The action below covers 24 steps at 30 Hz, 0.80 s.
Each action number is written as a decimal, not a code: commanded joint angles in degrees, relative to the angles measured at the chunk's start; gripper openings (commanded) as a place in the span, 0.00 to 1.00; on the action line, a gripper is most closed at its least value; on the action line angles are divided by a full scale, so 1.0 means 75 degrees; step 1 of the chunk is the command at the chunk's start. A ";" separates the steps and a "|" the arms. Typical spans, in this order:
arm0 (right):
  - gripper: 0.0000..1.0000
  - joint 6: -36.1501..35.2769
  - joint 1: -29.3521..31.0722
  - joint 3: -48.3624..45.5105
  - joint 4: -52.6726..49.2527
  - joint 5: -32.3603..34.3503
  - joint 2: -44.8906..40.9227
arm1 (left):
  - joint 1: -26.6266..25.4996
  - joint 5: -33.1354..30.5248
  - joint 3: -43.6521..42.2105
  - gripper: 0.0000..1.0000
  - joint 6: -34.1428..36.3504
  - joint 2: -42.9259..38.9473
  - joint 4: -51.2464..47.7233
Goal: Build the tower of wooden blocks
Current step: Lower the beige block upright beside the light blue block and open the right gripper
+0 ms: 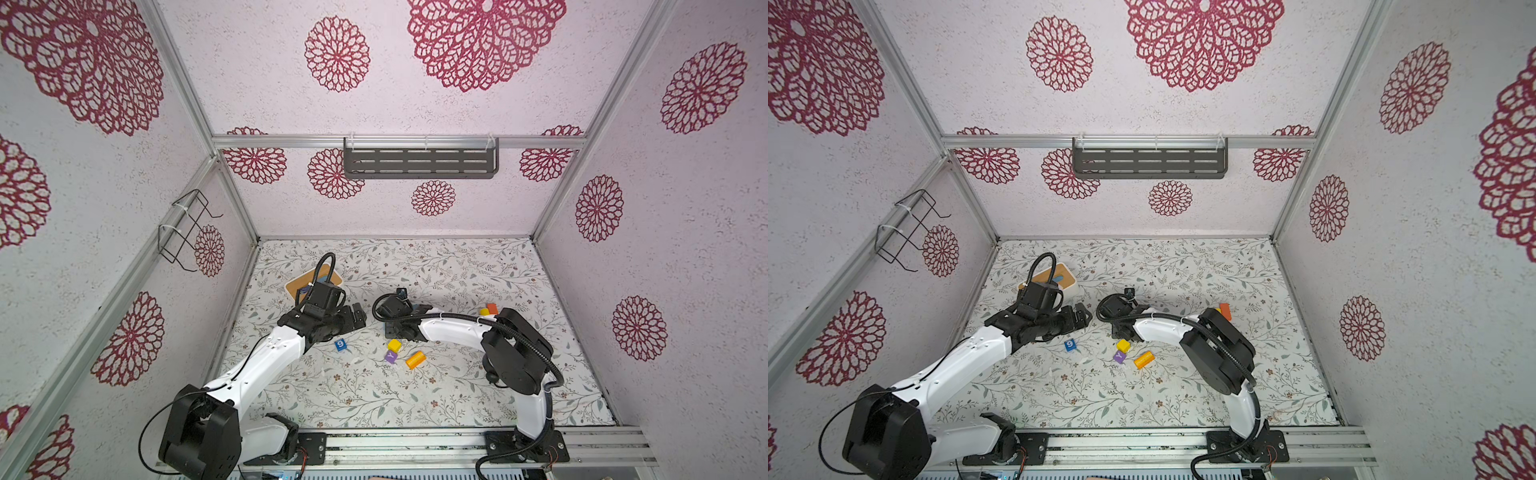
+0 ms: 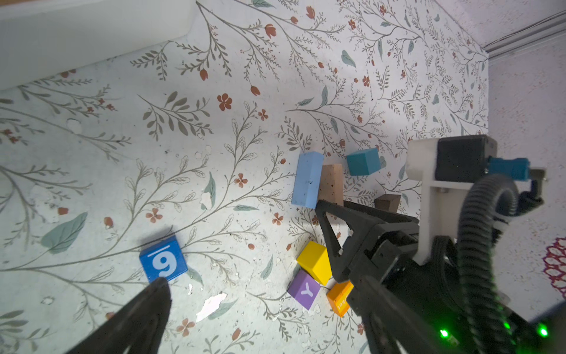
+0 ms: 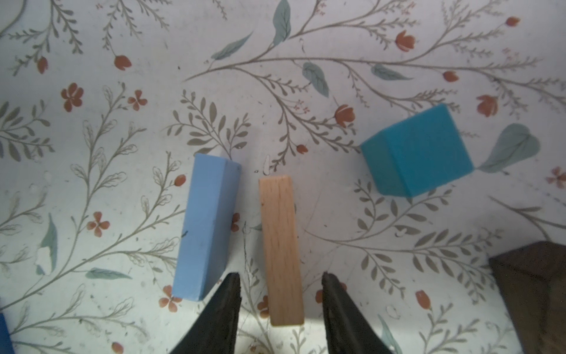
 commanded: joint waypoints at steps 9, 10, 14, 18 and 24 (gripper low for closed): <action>0.33 -0.0167 -0.0030 0.0045 0.0003 0.0053 -0.0376 | 0.0044 -0.0076 0.0178 0.98 -0.0196 -0.0193 -0.0239; 0.33 -0.0168 -0.0029 0.0000 0.0047 0.0030 -0.0404 | 0.0040 -0.0079 0.0202 0.98 -0.0180 -0.0205 -0.0267; 0.32 -0.0180 -0.0035 -0.0079 0.0160 -0.0038 -0.0474 | 0.0047 -0.0154 0.0284 0.98 -0.0155 -0.0228 -0.0379; 0.31 -0.0174 -0.0033 -0.0087 0.0231 -0.0093 -0.0493 | 0.0037 -0.0201 0.0309 0.98 -0.0149 -0.0240 -0.0429; 0.31 -0.0192 -0.0037 -0.0147 0.0192 -0.0038 -0.0585 | 0.0040 -0.0219 0.0345 0.98 -0.0202 -0.0287 -0.0463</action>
